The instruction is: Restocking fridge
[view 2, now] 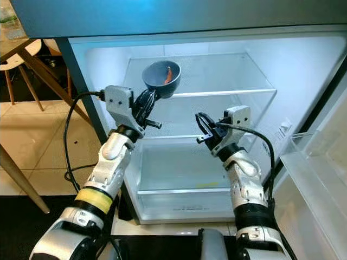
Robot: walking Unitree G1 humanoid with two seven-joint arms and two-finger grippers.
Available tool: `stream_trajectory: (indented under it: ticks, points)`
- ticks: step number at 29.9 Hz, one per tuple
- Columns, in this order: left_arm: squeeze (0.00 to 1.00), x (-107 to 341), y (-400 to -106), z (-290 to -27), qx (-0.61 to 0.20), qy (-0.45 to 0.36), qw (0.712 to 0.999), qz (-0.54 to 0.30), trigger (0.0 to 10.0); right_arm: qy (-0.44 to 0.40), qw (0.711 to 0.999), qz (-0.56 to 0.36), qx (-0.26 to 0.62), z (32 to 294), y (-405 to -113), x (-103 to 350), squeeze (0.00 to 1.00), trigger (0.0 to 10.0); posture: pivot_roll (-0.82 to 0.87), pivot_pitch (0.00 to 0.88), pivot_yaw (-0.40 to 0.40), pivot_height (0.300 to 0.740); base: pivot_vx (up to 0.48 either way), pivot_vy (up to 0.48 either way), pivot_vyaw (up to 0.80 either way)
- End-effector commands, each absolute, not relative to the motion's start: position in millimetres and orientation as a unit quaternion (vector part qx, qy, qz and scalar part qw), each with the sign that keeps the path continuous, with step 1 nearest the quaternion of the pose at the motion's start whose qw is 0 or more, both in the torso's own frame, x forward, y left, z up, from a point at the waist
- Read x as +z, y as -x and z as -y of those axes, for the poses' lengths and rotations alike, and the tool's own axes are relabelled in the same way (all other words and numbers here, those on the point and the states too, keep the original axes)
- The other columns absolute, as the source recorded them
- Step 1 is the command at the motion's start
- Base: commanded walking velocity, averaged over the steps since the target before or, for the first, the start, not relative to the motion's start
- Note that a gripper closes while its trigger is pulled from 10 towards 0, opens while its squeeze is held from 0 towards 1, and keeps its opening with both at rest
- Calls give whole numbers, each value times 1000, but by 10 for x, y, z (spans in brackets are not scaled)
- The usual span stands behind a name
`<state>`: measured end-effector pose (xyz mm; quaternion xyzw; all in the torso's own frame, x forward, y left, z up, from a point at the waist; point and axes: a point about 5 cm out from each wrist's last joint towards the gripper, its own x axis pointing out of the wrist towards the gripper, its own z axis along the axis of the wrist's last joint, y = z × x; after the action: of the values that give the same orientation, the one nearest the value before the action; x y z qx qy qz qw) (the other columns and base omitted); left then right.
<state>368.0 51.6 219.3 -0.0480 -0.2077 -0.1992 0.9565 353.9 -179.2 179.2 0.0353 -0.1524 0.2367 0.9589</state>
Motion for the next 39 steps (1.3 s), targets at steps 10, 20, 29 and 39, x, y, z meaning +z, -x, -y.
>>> stream_trajectory:
  ticks: [10,20,29,39]
  points:
    - [0,2324,-3824,-549,-142,44,965,218,10000,-41,956,154,245,1722,-3464,1797,0,10000,-91,119,104,551,0,0,0]
    - [0,2402,-3869,-493,-148,54,962,222,10000,-42,956,153,247,1702,-3425,1808,0,10000,-96,128,110,551,0,0,0]
    - [0,2366,-3705,-98,-269,88,932,227,10000,-44,956,153,245,1702,-3403,1825,0,10000,-91,132,111,551,0,0,0]
    - [0,2324,-3668,11,-324,101,916,213,10000,-45,956,151,247,1679,-3380,1834,0,10000,-91,141,112,551,0,0,0]
